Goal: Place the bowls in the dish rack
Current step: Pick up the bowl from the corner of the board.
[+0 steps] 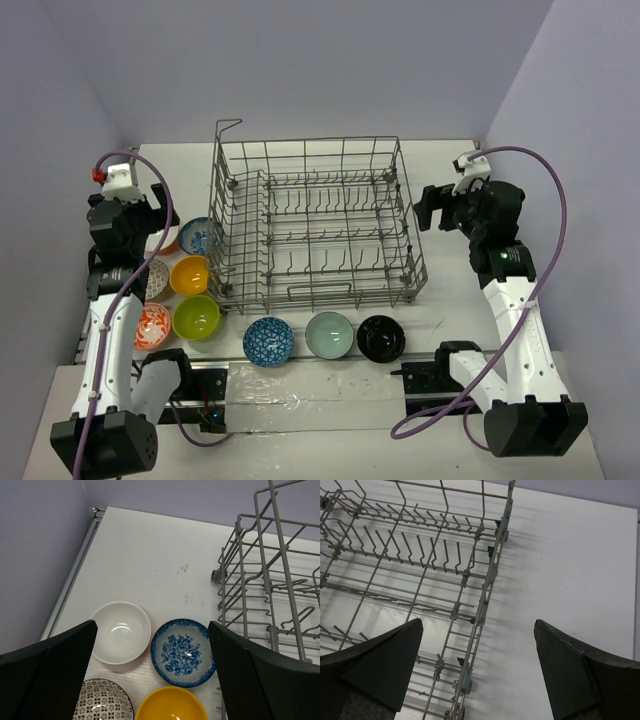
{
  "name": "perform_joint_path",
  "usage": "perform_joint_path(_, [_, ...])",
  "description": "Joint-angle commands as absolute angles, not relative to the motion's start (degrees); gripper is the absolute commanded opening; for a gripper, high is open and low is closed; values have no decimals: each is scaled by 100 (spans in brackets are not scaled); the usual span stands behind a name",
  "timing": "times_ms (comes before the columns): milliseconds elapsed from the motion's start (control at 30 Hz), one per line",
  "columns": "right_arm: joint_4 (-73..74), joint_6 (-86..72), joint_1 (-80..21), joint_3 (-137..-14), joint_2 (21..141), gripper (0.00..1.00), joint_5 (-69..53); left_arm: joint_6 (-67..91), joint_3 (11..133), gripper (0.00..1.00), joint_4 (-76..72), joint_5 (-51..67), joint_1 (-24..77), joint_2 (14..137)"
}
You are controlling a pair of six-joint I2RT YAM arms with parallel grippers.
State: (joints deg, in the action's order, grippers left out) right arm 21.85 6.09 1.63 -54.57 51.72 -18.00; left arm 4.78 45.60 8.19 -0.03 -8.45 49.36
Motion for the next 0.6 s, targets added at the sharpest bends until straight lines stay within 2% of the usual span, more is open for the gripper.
perform_joint_path(0, [1864,755,114,-5362,4931,100,-1503,755,4806,99,667,26,-870,5193])
perform_joint_path(133, [1705,765,114,-5168,4886,100,-1442,642,5220,99,1125,132,-870,5537])
perform_joint_path(300, [1968,791,106,-5344,5229,100,-1467,475,4975,99,897,35,-870,5379])
perform_joint_path(567, [1766,721,114,-5133,4992,100,-1863,615,4922,99,870,-896,-870,5458])
